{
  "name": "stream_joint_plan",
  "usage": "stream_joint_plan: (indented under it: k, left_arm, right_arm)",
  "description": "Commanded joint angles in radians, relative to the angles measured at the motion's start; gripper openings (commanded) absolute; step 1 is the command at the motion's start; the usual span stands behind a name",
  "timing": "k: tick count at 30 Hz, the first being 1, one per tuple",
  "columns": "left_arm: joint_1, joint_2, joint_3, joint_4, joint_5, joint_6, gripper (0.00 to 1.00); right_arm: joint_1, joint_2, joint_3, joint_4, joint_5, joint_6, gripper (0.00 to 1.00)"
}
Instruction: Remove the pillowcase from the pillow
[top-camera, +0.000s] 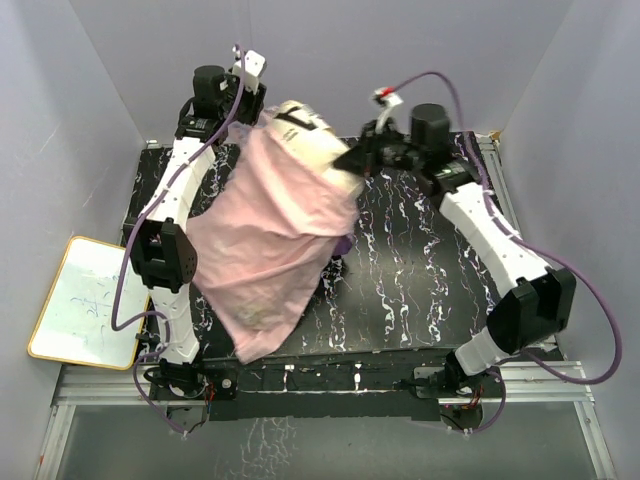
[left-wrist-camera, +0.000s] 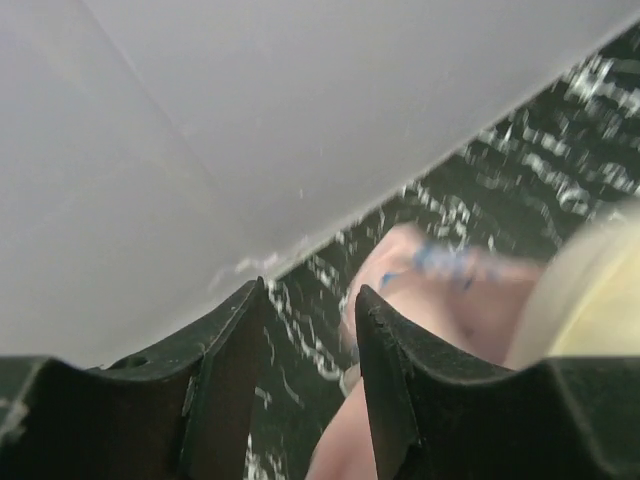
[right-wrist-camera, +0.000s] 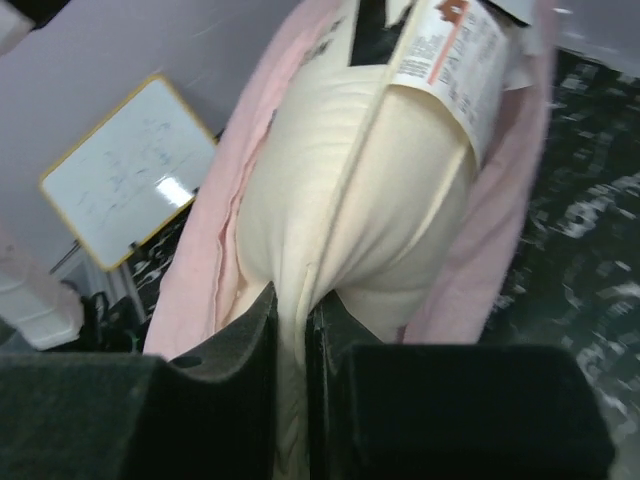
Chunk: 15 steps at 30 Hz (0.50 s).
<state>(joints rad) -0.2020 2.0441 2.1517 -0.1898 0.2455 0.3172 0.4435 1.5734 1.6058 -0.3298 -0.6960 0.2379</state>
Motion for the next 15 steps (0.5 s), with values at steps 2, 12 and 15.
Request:
stream_joint_plan:
  k: [2,12,15]
  left_arm:
    - [0.036,-0.072,-0.133,-0.078,-0.081,0.063,0.41]
    - [0.045,-0.193,-0.285,-0.369,0.180,0.129,0.96]
    - [0.021,-0.231,-0.372,-0.529,0.266,0.237,0.97]
  right_arm:
    - [-0.259,-0.195,-0.152,0.439,0.081,0.196,0.08]
    - [-0.278,-0.172,-0.218,0.404,0.189,0.194,0.08]
    - [-0.277,-0.139,-0.223,0.338,0.262,0.191,0.08]
